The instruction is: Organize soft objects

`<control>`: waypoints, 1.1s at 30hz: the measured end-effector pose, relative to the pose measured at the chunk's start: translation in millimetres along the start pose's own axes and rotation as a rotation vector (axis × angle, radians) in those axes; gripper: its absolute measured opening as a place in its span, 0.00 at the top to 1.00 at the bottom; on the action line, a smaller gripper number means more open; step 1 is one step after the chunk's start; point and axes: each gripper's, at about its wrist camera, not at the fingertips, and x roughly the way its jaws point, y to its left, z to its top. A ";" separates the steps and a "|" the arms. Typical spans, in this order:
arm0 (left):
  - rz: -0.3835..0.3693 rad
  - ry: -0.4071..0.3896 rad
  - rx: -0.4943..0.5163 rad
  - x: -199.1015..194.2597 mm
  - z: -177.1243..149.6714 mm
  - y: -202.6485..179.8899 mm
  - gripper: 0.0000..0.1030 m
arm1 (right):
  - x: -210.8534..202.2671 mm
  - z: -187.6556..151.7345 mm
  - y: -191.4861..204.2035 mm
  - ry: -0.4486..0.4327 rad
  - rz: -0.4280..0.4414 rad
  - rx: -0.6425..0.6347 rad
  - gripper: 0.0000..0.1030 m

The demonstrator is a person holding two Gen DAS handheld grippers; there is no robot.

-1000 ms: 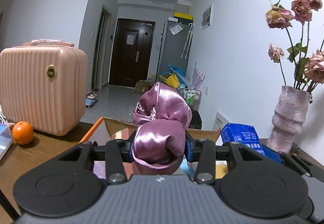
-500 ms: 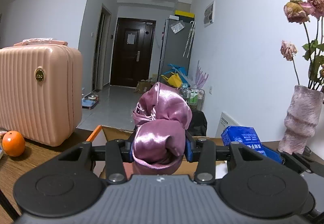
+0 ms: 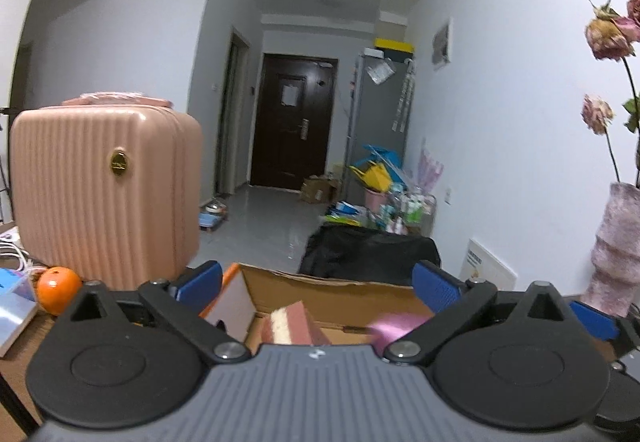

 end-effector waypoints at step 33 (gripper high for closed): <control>0.056 0.035 0.040 -106.5 -23.0 44.4 0.00 | -141.5 -26.4 -6.5 -0.011 -0.037 0.024 0.00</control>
